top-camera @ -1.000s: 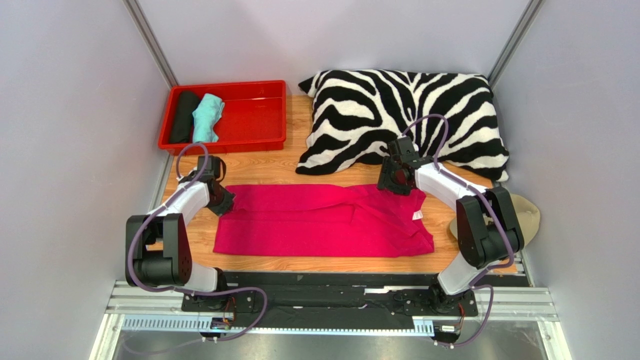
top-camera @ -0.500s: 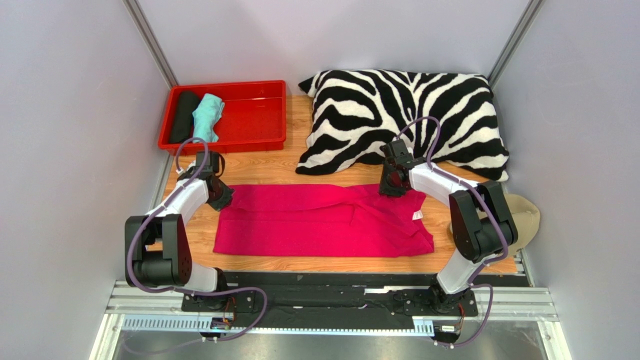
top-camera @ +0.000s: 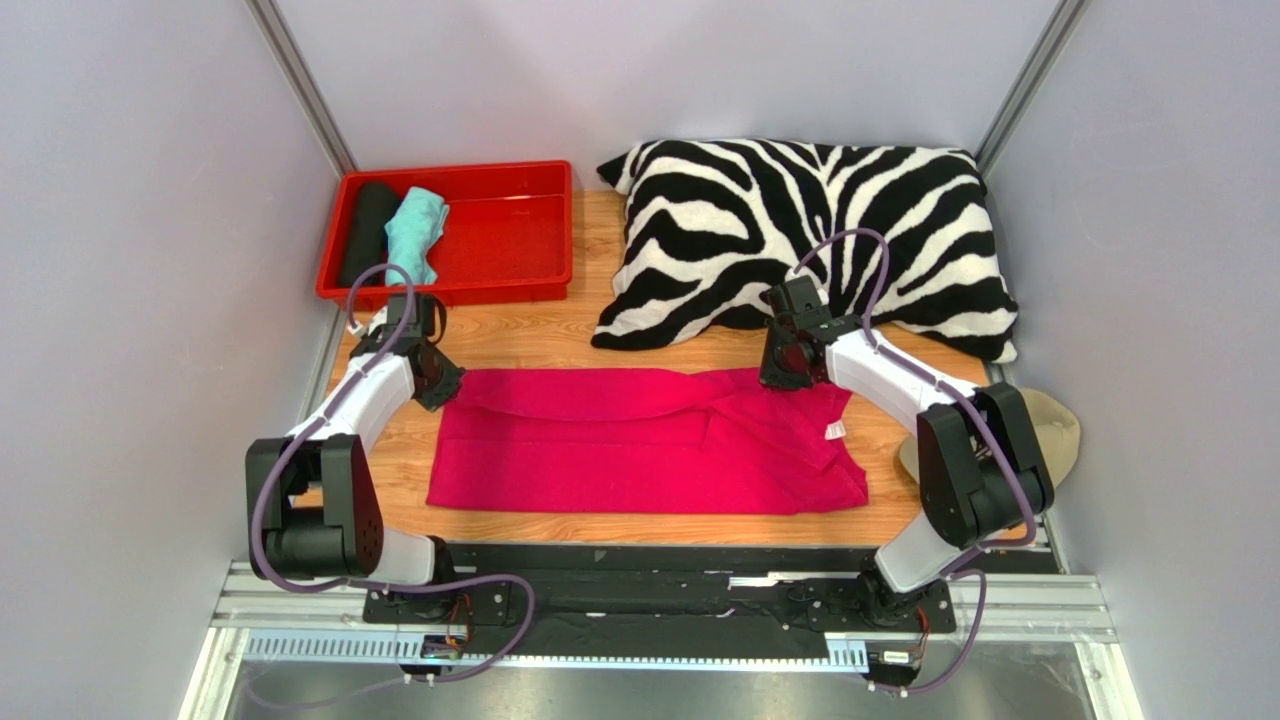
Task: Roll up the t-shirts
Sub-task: Pick up the T-shirt from the center of the board.
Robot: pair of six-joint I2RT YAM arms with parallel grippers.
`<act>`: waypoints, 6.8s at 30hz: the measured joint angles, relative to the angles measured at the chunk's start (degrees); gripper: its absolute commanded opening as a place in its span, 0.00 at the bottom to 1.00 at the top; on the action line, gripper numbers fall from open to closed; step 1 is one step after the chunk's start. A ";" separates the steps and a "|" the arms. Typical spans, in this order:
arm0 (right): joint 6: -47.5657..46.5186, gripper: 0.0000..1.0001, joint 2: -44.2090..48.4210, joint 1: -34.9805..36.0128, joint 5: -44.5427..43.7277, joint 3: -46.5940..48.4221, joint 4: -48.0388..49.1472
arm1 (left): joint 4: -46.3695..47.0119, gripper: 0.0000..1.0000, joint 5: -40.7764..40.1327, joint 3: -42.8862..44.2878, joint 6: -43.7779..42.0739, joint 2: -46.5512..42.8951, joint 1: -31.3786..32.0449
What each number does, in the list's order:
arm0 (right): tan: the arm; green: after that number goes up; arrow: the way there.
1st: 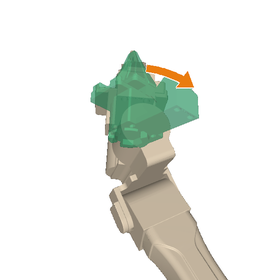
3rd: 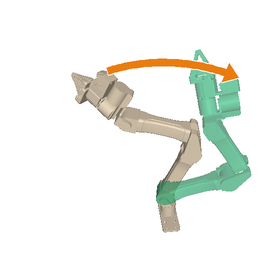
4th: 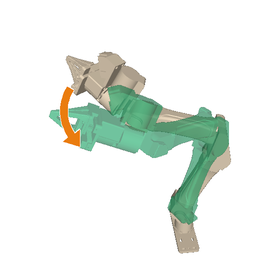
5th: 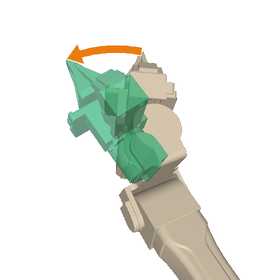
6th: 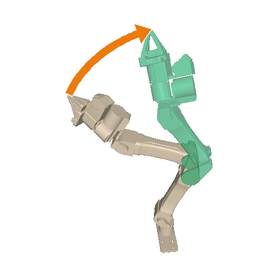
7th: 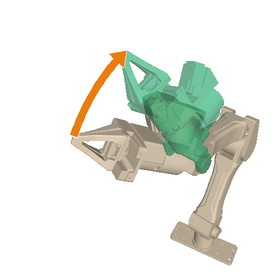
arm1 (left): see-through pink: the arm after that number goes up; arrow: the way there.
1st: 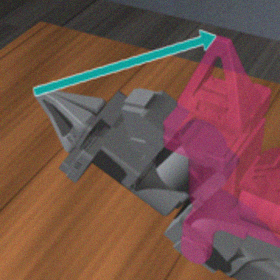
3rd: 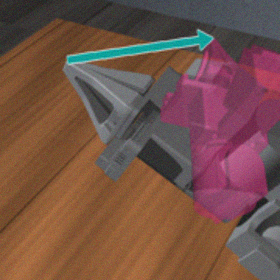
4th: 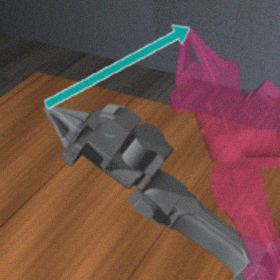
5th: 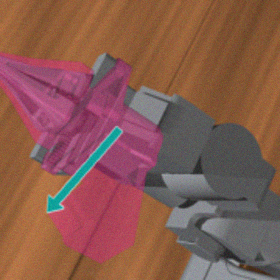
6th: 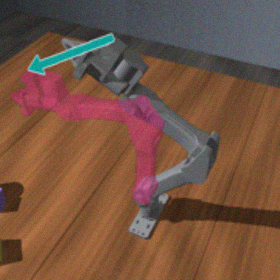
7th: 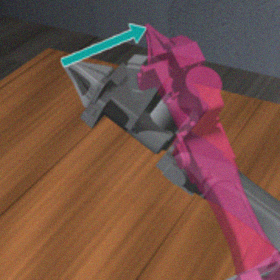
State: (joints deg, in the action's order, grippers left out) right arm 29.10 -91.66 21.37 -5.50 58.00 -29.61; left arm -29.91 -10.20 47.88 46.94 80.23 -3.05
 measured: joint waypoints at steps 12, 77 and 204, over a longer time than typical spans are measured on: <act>0.61 0.00 4.61 2.67 0.57 -1.62 -3.02 | -0.13 0.00 -0.66 1.11 -1.07 -0.02 0.00; 24.59 0.46 25.53 9.22 -16.68 -21.42 -11.63 | 1.62 0.00 -0.17 -0.37 -2.34 -1.22 0.00; 22.36 0.35 36.57 7.21 -17.59 -16.35 -25.99 | 14.49 0.40 18.62 18.67 -5.90 25.97 63.10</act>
State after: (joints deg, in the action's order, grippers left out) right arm 51.46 -55.09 28.58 -23.09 41.65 -55.59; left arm -15.42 8.43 66.54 41.04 106.19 60.05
